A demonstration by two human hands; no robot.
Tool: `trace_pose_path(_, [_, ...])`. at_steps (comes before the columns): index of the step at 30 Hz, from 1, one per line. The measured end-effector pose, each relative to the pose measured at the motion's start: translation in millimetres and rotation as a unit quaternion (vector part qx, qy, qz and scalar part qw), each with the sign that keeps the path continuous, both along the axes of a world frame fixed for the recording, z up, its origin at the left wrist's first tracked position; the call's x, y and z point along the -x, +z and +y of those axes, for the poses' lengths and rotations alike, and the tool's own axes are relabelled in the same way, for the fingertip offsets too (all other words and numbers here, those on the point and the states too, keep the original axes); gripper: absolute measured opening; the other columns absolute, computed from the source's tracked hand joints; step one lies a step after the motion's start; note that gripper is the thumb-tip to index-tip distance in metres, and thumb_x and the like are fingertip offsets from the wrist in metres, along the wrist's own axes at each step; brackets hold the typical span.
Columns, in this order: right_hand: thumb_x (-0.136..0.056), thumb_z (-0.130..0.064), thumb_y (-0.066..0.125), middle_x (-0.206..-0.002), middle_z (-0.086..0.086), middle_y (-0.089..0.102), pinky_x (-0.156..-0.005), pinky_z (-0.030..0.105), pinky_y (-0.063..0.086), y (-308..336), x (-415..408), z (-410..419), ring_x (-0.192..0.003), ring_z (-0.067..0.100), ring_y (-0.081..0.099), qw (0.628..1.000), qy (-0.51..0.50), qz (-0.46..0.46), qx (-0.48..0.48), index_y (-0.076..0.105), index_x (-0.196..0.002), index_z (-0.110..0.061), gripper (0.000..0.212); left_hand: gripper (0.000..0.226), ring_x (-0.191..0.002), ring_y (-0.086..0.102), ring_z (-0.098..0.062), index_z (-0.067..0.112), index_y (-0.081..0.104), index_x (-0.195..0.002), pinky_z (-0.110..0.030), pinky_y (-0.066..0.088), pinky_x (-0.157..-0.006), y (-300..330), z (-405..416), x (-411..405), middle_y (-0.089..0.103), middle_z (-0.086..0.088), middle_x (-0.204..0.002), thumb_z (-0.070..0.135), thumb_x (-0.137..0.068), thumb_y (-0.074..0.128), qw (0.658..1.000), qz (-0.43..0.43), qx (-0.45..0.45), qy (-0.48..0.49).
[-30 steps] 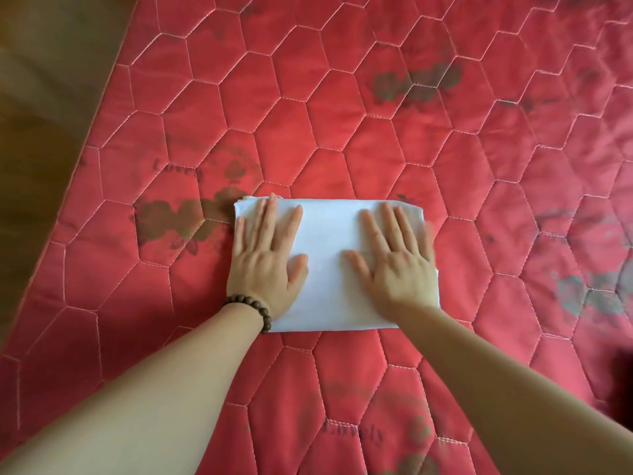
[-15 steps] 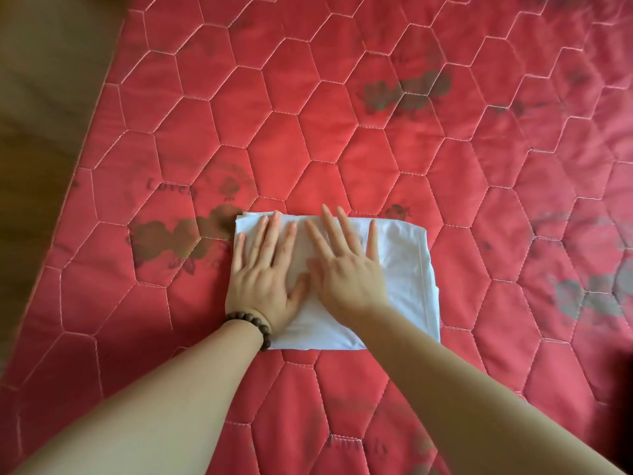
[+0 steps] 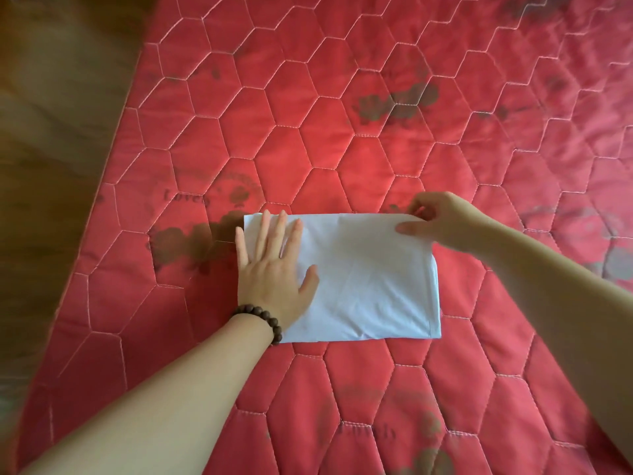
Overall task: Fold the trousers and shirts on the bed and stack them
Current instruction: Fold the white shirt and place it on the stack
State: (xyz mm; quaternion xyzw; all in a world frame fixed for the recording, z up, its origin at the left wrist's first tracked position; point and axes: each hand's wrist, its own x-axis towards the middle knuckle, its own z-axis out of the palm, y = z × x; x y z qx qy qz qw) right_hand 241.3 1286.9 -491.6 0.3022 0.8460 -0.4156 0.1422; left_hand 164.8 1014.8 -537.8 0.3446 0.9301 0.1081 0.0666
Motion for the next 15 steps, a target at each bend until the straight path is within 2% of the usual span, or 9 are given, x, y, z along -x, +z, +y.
trace_pose_path(2, [-0.078, -0.025, 0.078, -0.074, -0.003, 0.062, -0.053, 0.015, 0.045, -1, -11, -4, -0.061, 0.008, 0.057, 0.996, -0.028, -0.052, 0.065, 0.067, -0.091, -0.016, 0.019, 0.062, -0.145, 0.024, -0.030, 0.010, 0.047, -0.139, -0.059, 0.009, -0.116, 10, 4, -3, 0.039, -0.009, -0.151, 0.038, -0.085, 0.039, 0.999, 0.020, -0.037, 0.003])
trace_pose_path(4, [-0.077, -0.027, 0.078, -0.080, 0.001, 0.064, -0.066, 0.027, 0.051, -5, -18, -10, -0.071, 0.015, 0.060, 0.993, -0.030, -0.098, 0.058, 0.067, -0.092, -0.015, 0.022, 0.054, -0.143, 0.028, -0.031, 0.008, 0.052, -0.135, -0.060, 0.015, -0.115, 13, 6, -7, 0.042, -0.012, -0.148, 0.030, -0.085, 0.048, 0.998, 0.034, -0.046, -0.014])
trace_pose_path(6, [-0.077, -0.024, 0.078, -0.084, 0.004, 0.065, -0.074, 0.033, 0.050, -5, -20, -17, -0.077, 0.020, 0.061, 0.992, -0.084, -0.071, 0.068, 0.067, -0.089, -0.012, 0.021, 0.054, -0.144, 0.026, -0.031, 0.007, 0.051, -0.136, -0.057, 0.015, -0.116, 10, 5, -12, 0.039, -0.013, -0.150, 0.025, -0.086, 0.057, 0.999, 0.024, -0.035, -0.030])
trace_pose_path(9, [-0.078, -0.021, 0.076, -0.085, 0.008, 0.067, -0.075, 0.038, 0.052, -6, -24, -23, -0.077, 0.022, 0.063, 0.974, -0.174, -0.005, 0.142, 0.067, -0.085, -0.008, 0.018, 0.062, -0.146, 0.019, -0.030, 0.010, 0.041, -0.144, -0.052, 0.013, -0.117, 2, 1, -20, 0.029, -0.013, -0.155, 0.028, -0.087, 0.059, 0.999, 0.002, -0.010, -0.048])
trace_pose_path(11, [-0.082, -0.023, 0.073, -0.084, 0.009, 0.067, -0.071, 0.037, 0.052, -11, -29, -27, -0.075, 0.023, 0.063, 0.969, -0.193, -0.009, 0.156, 0.066, -0.084, -0.009, 0.015, 0.066, -0.147, 0.014, -0.030, 0.013, 0.034, -0.148, -0.051, 0.013, -0.118, -4, -3, -23, 0.021, -0.012, -0.158, 0.032, -0.089, 0.056, 0.998, -0.011, 0.005, -0.057])
trace_pose_path(15, [-0.085, -0.029, 0.067, -0.080, 0.008, 0.055, -0.064, 0.032, 0.042, -26, -36, -29, -0.072, 0.022, 0.052, 0.983, -0.168, -0.038, 0.055, 0.060, -0.087, 0.000, 0.030, 0.069, -0.149, 0.003, -0.027, 0.020, 0.023, -0.152, -0.049, 0.010, -0.119, -15, -9, -23, 0.009, -0.006, -0.161, 0.041, -0.091, 0.047, 0.996, -0.019, 0.037, -0.073])
